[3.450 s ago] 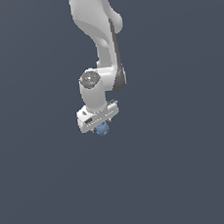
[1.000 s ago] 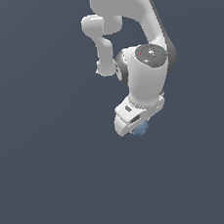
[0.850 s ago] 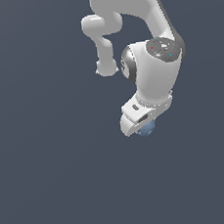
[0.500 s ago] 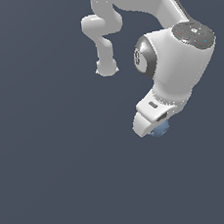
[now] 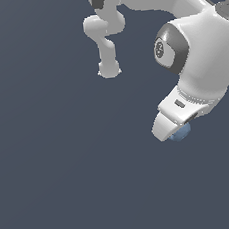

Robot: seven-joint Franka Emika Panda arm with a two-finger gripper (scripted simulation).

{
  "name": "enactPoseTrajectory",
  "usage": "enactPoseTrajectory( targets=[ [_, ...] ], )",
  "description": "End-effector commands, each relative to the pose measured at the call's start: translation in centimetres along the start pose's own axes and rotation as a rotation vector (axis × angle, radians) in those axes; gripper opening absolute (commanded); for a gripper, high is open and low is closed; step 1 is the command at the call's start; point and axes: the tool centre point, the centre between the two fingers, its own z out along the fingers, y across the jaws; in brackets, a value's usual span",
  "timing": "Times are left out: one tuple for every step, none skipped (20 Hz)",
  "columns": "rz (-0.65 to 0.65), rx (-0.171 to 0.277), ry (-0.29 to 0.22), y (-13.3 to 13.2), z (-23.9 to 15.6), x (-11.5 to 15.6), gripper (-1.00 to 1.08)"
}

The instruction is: Pick up the object and move it to a goal position.

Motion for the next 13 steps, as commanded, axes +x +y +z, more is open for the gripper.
enactPoseTrajectory(
  targets=[
    [0.001,0.0,0.0,-0.3,-0.5,0.6,-1.0],
    [0.001,0.0,0.0,-0.3,-0.6,0.8,-1.0],
    [0.001,0.0,0.0,-0.4,-0.8,1.0,-1.0],
    [0.001,0.0,0.0,-0.5,-0.9,1.1,-1.0],
    [0.001,0.0,0.0,-0.5,-1.0,1.3,-1.0],
    [0.0,0.0,-0.001,-0.6,-1.0,1.4,-1.0],
    [0.0,0.0,-0.001,-0.7,-1.1,1.5,-1.0],
    [0.0,0.0,-0.001,-0.7,-1.2,1.6,-1.0],
    [0.0,0.0,-0.001,-0.7,-1.2,1.6,-1.0],
    [0.0,0.0,-0.001,-0.7,-1.3,1.7,-1.0],
    [0.0,0.0,-0.001,-0.7,-1.3,1.7,-1.0],
    [0.0,0.0,-0.001,-0.8,-1.3,1.8,-1.0],
    [0.0,0.0,-0.001,-0.8,-1.3,1.8,-1.0]
  ],
)
